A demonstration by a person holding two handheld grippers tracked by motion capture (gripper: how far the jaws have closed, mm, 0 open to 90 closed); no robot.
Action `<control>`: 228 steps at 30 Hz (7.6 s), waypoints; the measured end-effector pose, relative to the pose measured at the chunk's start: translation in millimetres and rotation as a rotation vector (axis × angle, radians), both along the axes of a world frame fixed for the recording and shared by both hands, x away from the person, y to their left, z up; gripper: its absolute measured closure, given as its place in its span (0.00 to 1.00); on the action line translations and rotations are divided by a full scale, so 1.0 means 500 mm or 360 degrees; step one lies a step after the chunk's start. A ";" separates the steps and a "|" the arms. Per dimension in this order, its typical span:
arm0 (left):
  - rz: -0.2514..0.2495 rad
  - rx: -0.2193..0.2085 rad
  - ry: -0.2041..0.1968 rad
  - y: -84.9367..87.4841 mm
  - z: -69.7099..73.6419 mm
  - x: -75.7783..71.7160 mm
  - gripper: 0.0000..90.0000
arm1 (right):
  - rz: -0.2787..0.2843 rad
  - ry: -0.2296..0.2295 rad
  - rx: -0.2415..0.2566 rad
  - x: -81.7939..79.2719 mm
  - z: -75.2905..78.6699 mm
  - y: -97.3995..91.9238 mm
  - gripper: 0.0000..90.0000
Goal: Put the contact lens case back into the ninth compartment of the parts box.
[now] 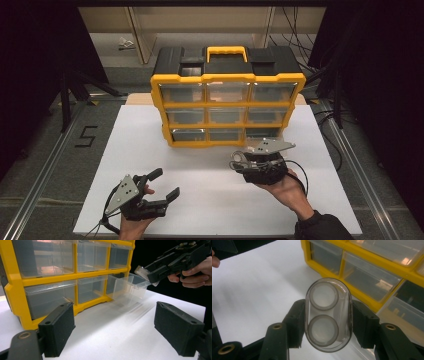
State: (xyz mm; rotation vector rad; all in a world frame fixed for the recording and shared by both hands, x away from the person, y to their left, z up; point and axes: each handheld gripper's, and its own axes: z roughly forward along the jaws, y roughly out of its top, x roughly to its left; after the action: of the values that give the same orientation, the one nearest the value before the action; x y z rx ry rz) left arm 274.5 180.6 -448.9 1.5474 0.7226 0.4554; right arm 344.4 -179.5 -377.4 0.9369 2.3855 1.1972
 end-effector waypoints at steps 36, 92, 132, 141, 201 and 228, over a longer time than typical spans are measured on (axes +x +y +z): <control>0.0010 0.0004 0.0000 0.002 0.000 -0.001 0.18 | -0.0202 -0.0108 0.0174 0.021 0.041 -0.092 0.55; 0.0010 0.0001 0.0001 0.004 -0.001 -0.001 0.18 | -0.0471 -0.0086 0.0174 0.082 -0.034 -0.154 0.55; 0.0014 0.0004 0.0007 0.006 -0.001 -0.001 0.18 | -0.0182 -0.0189 0.0338 0.019 0.015 -0.065 0.22; 0.0012 0.0003 0.0009 0.006 -0.002 0.000 0.18 | -0.0129 -0.0197 0.0377 0.007 0.015 -0.053 0.17; 0.0005 0.0001 0.0011 0.007 -0.002 0.000 0.18 | -0.0084 -0.0437 0.0557 -0.079 -0.034 -0.064 0.14; 0.0001 -0.0001 0.0013 0.007 -0.002 -0.001 0.18 | -0.0131 -0.0442 0.0548 -0.108 -0.067 -0.083 0.11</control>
State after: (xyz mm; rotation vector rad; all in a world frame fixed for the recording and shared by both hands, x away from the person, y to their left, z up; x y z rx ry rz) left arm 274.2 183.9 -450.1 1.5490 0.7294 0.4496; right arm 290.3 -221.1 -410.9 0.8867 1.9441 1.6210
